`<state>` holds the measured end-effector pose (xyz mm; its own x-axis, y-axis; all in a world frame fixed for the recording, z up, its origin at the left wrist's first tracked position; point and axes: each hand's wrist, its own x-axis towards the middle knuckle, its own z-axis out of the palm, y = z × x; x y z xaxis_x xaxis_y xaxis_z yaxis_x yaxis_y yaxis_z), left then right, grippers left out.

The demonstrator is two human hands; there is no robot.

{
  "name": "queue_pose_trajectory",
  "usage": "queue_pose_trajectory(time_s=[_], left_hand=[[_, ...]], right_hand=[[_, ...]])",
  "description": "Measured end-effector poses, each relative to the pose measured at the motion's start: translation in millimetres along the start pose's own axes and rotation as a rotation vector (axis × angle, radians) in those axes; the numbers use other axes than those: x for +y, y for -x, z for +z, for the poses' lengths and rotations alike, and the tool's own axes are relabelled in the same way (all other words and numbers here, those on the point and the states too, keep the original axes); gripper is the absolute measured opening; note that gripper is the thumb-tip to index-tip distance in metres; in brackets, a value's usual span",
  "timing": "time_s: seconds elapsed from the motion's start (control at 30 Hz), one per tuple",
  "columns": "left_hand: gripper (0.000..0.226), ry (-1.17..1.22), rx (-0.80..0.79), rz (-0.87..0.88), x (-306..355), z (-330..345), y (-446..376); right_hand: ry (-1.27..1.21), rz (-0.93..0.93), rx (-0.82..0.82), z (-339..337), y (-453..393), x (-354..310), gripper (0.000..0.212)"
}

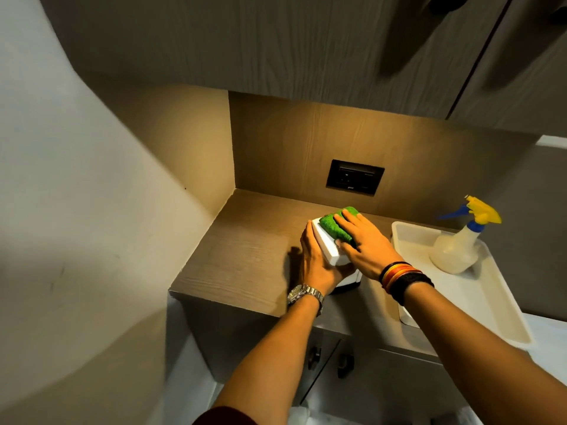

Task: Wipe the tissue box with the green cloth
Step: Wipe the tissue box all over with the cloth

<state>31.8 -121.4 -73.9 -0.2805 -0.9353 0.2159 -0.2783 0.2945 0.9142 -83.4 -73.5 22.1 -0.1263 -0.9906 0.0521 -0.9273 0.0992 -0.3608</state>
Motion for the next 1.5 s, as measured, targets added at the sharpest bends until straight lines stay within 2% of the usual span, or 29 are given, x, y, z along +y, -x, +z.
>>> queue_pose_trajectory(time_s=[0.37,0.53,0.63,0.73,0.93,1.03,1.13,1.2,1.33,1.5], left_hand=[[0.123,0.083,0.060,-0.023,-6,9,1],[0.112,0.046,0.090,0.106,-7,2,3],[0.126,0.022,0.070,0.060,-5,1,3],[0.136,0.018,0.036,0.019,-7,0,3],[0.126,0.033,0.019,0.023,-5,-3,-2],[0.122,-0.010,0.044,0.061,-5,-7,-1],[0.104,-0.028,0.055,0.184,-7,-7,-2],[0.111,-0.019,0.038,0.153,-5,-8,0],[0.135,-0.008,-0.001,0.046,-5,-7,4],[0.132,0.014,-0.028,0.018,-1,-7,1]], right_hand=[[0.060,0.017,0.015,-2,-24,-16,0.052],[0.001,-0.193,-0.061,-4,16,-6,0.055],[-0.008,-0.269,-0.100,-14,47,20,0.056],[-0.053,-0.215,-0.066,-25,38,33,0.054],[-0.106,-0.007,-0.056,-17,-30,3,0.048],[-0.072,-0.102,-0.082,-7,-27,-13,0.054],[-0.062,-0.245,-0.108,-4,10,-9,0.060],[-0.055,-0.268,-0.126,-13,31,8,0.061],[-0.086,-0.159,-0.083,-32,32,32,0.053],[-0.121,0.013,-0.030,-18,-23,6,0.049]])
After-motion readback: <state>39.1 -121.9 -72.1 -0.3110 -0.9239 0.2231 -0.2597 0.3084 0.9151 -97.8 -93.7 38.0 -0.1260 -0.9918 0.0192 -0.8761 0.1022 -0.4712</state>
